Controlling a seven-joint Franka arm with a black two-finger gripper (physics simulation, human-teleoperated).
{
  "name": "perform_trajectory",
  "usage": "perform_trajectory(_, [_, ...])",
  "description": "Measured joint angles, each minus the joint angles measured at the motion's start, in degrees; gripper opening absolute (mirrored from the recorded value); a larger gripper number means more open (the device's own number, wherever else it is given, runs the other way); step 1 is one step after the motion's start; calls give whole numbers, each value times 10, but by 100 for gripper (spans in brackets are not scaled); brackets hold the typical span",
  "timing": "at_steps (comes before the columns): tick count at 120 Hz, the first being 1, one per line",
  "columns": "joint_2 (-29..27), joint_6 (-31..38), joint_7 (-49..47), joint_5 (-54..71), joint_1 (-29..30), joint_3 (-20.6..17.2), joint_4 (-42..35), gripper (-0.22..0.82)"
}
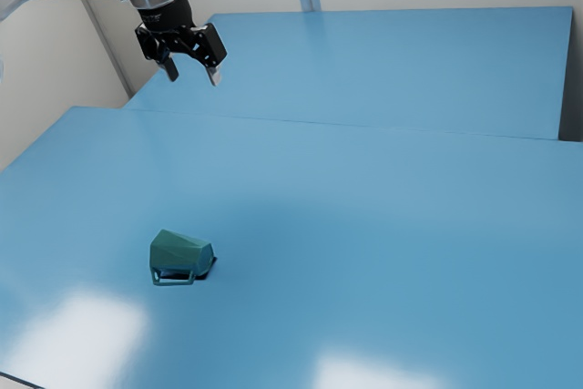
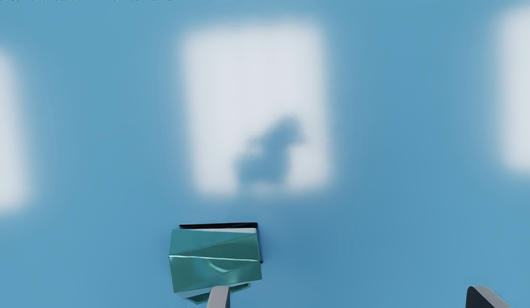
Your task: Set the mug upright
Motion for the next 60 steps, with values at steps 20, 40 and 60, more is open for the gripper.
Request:
perform_trajectory(20, [0,1,11,1,3,0,0,60])
perform_trajectory(40, [-1,0,20,1,3,0,-2,60])
perform_trajectory(60, [-30,-6,27,-7,1,1,-36,60])
